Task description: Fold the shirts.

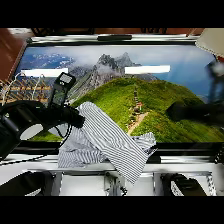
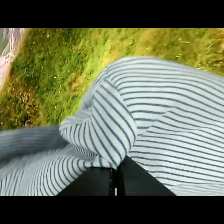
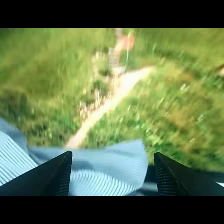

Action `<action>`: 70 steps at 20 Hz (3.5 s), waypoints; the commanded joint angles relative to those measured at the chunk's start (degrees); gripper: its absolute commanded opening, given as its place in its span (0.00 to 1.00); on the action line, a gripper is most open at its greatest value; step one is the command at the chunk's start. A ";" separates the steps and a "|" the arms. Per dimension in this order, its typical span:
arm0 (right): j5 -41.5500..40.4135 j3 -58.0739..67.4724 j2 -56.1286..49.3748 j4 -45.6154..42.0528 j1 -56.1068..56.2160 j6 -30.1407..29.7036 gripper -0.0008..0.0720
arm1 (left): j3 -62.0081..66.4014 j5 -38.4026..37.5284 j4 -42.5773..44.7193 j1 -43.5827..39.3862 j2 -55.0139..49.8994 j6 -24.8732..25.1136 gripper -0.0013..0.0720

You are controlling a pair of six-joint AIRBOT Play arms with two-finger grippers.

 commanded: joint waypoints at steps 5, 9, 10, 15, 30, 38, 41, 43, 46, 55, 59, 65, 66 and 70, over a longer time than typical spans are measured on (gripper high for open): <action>-5.62 -22.27 -9.55 5.73 -0.15 -6.67 0.94 | -2.21 -0.85 0.70 1.05 0.44 -0.66 0.09; -3.85 -22.27 -17.70 13.25 -0.11 -9.29 0.94 | -2.23 0.17 0.63 1.05 0.31 -0.68 0.09; -3.37 -22.27 -19.28 15.61 -0.09 -10.21 0.94 | -2.23 0.87 0.63 1.05 0.28 -0.68 0.09; -2.08 -22.27 -26.34 19.85 -0.09 -11.47 0.94 | -2.23 4.94 0.63 1.03 0.28 -5.25 0.09; -20.79 20.02 -16.76 21.40 -0.15 -21.33 0.14 | 30.84 33.20 1.88 11.47 0.50 -14.62 0.09; -11.43 32.17 -0.70 -1.77 -0.13 -5.68 0.14 | 39.78 -10.67 2.19 12.11 6.25 -1.90 0.09; 5.79 25.40 -1.14 -1.79 -0.11 -5.68 0.14 | 26.23 -18.08 1.64 12.44 6.38 -2.14 0.09; 9.38 13.33 -1.09 -3.58 -0.11 -6.01 0.14 | 14.23 -12.79 -1.70 12.44 5.99 -4.02 0.09; 0.28 -5.35 -1.16 -15.47 -0.15 -5.84 0.14 | -1.14 2.34 -17.14 12.04 5.55 -6.56 0.09; -16.90 -5.16 -1.14 -39.28 -0.15 14.56 0.79 | -8.31 33.03 -38.05 -0.11 4.76 0.72 0.09; -19.76 8.13 -1.14 -35.95 -0.11 14.69 0.79 | -8.31 38.51 -38.45 -8.02 -0.63 0.42 0.09; -5.25 9.81 -3.39 -5.35 -0.09 8.76 0.79 | -7.69 30.51 -37.31 -6.29 -5.29 4.76 1.00; -1.66 8.92 -4.15 -2.14 -0.09 7.41 0.79 | -6.60 24.52 -35.58 -2.78 -4.37 8.70 1.00; 2.43 2.54 -4.92 6.86 -0.07 5.77 0.79 | -2.43 7.39 -25.86 15.69 -1.92 11.41 1.00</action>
